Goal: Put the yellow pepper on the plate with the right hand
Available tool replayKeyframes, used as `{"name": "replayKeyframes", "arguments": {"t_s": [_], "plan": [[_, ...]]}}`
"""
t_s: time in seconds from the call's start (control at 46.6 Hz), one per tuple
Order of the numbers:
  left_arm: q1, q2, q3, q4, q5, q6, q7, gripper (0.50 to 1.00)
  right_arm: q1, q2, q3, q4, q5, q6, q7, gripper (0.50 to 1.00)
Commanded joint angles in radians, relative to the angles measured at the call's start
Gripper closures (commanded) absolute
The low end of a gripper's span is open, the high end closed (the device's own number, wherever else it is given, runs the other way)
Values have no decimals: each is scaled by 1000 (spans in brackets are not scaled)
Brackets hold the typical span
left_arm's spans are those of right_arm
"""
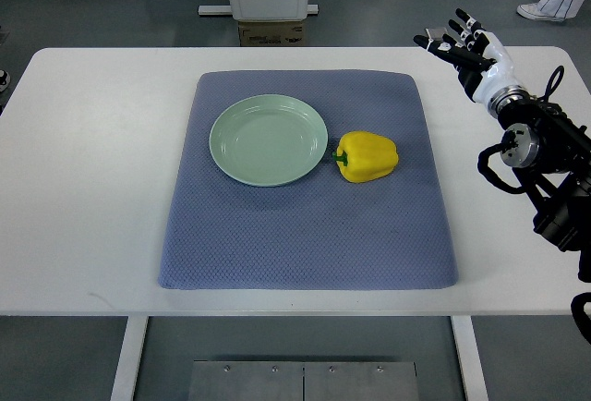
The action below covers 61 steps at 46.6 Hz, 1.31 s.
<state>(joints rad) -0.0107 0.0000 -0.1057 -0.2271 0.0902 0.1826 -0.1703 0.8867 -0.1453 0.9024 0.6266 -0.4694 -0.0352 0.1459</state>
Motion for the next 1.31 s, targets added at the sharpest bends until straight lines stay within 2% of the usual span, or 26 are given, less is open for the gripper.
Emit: {"name": "replayKeyframes", "arguments": {"t_s": [0.0, 1.288], "plan": [[0, 0, 1, 0, 0, 0, 0, 500, 0, -2, 0, -1, 0, 0, 0, 500], [2, 0, 0, 2, -1, 0, 0, 500, 12, -22, 3, 1, 0, 9, 0, 500]]}}
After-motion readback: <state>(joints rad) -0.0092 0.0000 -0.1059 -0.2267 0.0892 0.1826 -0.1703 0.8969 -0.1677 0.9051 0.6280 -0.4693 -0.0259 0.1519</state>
